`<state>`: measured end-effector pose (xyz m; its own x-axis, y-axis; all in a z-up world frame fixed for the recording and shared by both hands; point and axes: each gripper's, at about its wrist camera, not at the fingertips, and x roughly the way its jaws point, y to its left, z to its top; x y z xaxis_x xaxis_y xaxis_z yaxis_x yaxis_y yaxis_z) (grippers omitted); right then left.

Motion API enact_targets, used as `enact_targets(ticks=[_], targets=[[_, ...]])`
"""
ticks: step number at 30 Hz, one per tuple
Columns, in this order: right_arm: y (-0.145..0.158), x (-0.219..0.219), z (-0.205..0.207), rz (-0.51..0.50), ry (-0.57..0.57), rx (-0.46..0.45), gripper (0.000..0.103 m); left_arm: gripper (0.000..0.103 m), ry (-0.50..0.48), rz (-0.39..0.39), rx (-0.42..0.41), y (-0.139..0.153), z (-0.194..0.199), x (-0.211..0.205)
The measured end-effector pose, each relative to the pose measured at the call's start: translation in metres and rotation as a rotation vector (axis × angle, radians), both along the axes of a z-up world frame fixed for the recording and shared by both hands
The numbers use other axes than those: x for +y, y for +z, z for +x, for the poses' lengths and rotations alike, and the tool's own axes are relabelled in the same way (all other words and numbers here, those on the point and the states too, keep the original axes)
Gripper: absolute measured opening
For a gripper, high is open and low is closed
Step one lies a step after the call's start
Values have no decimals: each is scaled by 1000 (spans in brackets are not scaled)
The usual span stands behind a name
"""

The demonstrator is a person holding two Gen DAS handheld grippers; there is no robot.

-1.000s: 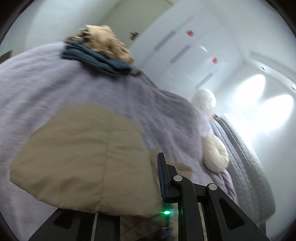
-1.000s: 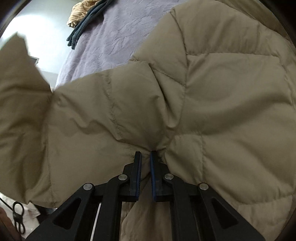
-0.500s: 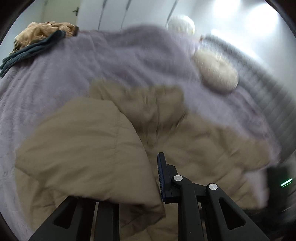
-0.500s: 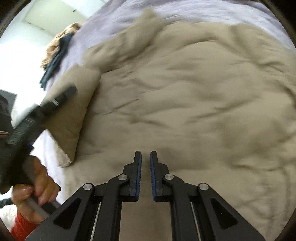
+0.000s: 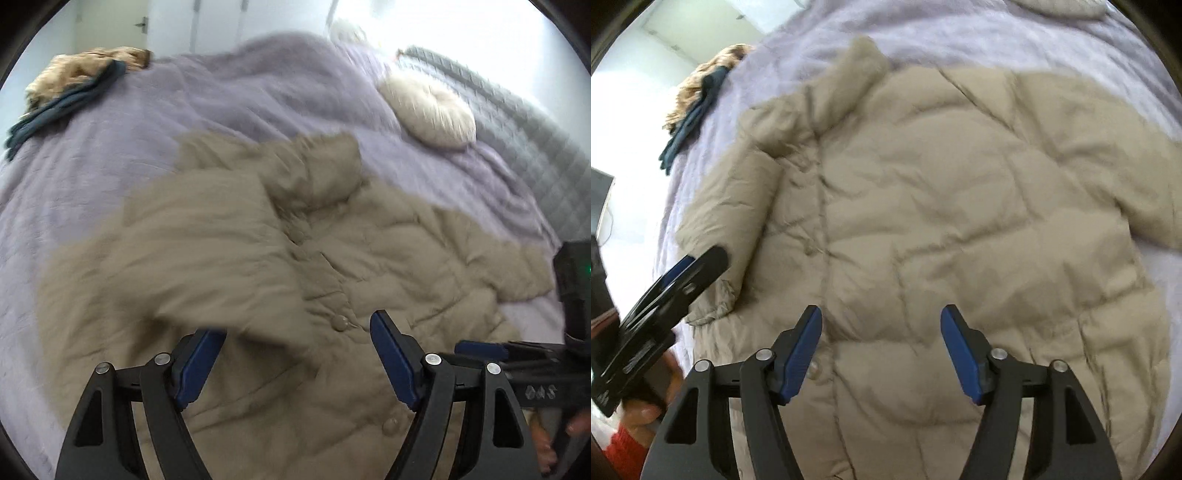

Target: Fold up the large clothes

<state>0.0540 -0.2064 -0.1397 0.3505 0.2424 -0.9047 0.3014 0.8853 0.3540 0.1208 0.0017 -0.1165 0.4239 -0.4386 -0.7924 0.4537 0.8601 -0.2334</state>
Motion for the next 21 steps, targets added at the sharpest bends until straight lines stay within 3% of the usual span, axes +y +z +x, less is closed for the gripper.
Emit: enact_targets(ticks=[3,5,8,13,15,17,19,21], targets=[[17,26,17,-79,88,-57,70,81,129,22,-94,15,-2,42],[28,52,29,-138,173,-105,71,81,216,62,-105,13,3,72],[33,105,52,-248,318,-169,76,81,288,104,-16,-11,14,102],[13,177,78,-507,501,-227,76,81,322,161,38,-48,18,115],[7,178,86,-562,497,-228,76,81,313,171,32,-56,17,114],[7,159,93,-589,409,-227,76,81,295,181,31,-59,18,113],[8,122,96,-550,257,-197,76,81,277,155,45,-56,22,117],[4,88,99,-442,130,-148,75,81,276,48,67,-45,24,129]])
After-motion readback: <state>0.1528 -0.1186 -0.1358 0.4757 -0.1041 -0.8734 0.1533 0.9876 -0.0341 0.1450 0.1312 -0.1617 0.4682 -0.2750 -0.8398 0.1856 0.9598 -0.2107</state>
